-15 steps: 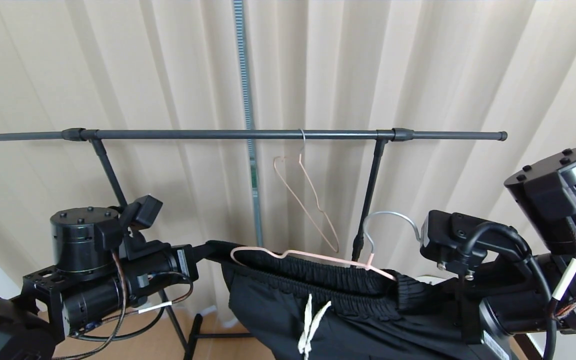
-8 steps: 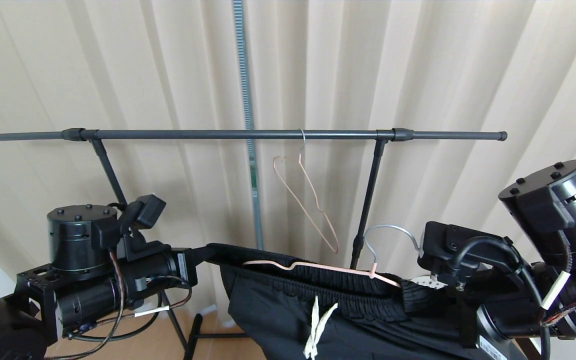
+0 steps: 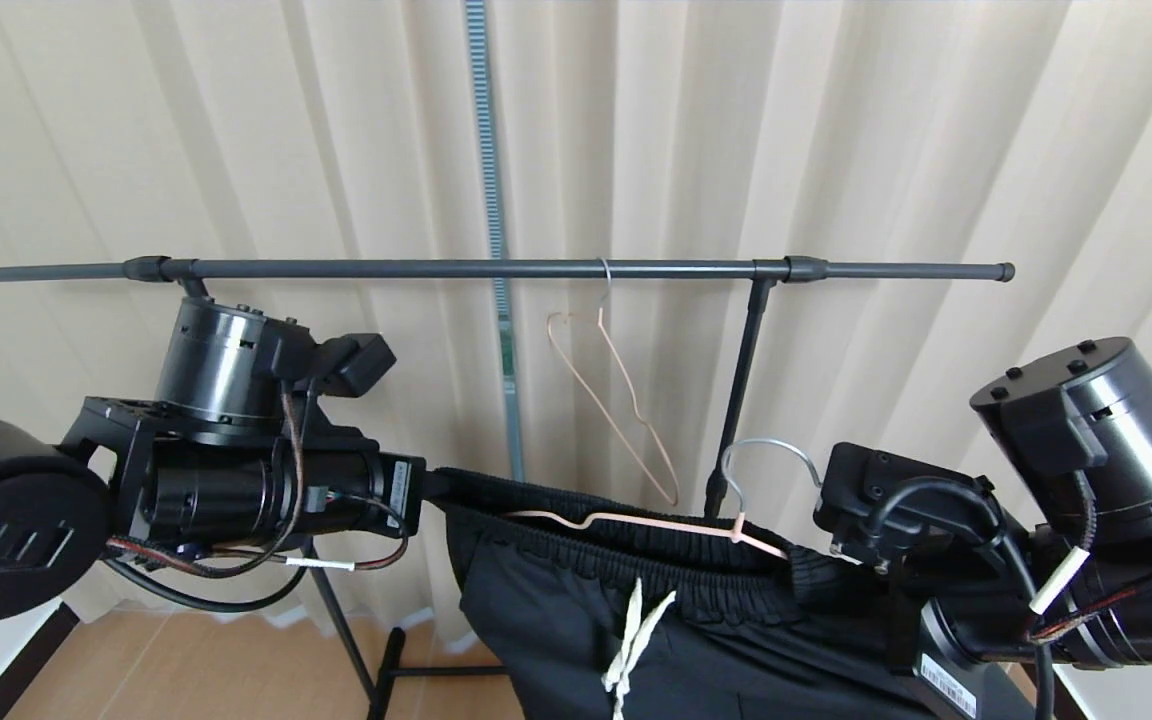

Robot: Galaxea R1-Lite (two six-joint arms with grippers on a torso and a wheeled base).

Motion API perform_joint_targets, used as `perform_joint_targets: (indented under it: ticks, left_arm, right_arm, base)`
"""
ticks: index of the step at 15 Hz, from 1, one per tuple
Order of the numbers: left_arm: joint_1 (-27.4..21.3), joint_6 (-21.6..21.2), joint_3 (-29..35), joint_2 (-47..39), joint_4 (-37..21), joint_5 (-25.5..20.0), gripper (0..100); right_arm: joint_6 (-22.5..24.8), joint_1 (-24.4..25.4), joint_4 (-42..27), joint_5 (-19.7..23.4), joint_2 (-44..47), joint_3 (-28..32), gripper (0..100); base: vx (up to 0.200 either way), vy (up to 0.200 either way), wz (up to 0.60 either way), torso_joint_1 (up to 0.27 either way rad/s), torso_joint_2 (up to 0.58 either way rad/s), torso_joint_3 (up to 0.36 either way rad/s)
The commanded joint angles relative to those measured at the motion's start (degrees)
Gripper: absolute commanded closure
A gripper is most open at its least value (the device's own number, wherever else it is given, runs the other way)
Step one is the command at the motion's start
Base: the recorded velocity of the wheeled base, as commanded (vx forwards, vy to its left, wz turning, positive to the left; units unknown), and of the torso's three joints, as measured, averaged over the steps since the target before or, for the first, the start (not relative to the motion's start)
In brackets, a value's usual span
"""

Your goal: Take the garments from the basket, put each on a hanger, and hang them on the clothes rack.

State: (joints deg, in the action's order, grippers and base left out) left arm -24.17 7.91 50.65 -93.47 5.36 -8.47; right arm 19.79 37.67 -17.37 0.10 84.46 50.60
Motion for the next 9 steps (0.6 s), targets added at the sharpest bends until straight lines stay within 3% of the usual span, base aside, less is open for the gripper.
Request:
perform_joint_targets:
  ticks: [1,6,9]
  left_arm:
    - [-1.67,-0.44,4.28,0.30,-3.87,1.35,100]
    - [-6.68,-1.06,14.65,0.30,-20.39,2.32,100]
    - [-10.45,-1.06,17.99,0.30,-25.40,4.08,100]
  right_arm:
    - [0.08,-0.75,0.23,-0.01,-0.43,-1.03,100]
    - [0.25,-0.75,3.75,-0.80,0.62,-1.65,100]
    - [0.17,-0.75,7.09,-0.71,1.15,-3.23,100]
  base:
    - [0.000,0.000,0.00,0.000,0.00,0.000]
    - [0.000,0.000,0.00,0.000,0.00,0.000]
    - [0.000,0.000,0.00,0.000,0.00,0.000]
